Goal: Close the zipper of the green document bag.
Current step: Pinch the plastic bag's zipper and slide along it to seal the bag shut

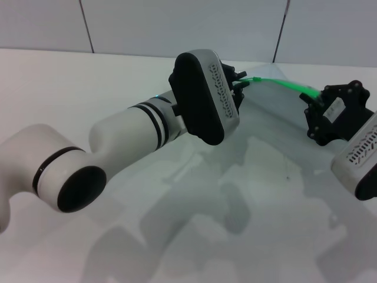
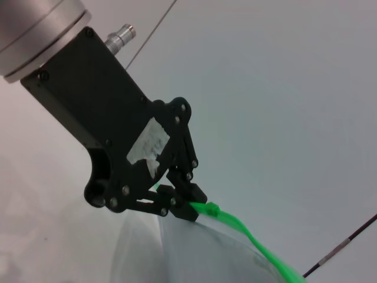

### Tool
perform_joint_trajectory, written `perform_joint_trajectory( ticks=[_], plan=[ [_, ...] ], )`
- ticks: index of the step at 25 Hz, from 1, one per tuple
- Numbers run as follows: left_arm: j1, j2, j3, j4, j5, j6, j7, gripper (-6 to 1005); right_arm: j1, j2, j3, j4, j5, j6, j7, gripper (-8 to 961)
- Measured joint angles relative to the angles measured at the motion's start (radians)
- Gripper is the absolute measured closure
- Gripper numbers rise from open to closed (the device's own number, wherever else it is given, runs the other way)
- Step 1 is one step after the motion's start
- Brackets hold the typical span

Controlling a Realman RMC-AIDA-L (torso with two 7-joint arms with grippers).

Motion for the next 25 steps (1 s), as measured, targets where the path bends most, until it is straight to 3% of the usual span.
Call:
perform_joint_trajectory(
  ticks=[6, 12, 17, 22, 25],
  plan=[
    [0.000, 0.000, 0.001, -0.007, 0.006, 0.001, 0.001, 888, 0.004, 0.000, 0.000, 0.004, 0.000, 0.000, 0.000, 905],
    [-0.006, -0.001, 0.010, -0.008, 0.007, 0.001, 0.026, 759, 0.008, 0.000, 0.000, 0.007, 0.000, 0.000, 0.000, 904],
    [-0.005, -0.006, 0.012, -0.011, 0.004, 0.001, 0.057, 725, 0.016, 0.000, 0.000, 0.012, 0.000, 0.000, 0.001, 904],
    [0.000, -0.006, 0.010, -0.022, 0.006, 0.020, 0.058, 625, 0.017, 0.000, 0.000, 0.015, 0.000, 0.000, 0.001, 905],
    [0.001, -0.006, 0.013, -0.017, 0.008, 0.046, 0.061, 628, 0.018, 0.000, -0.001, 0.015, 0.001, 0.000, 0.001, 905]
  ],
)
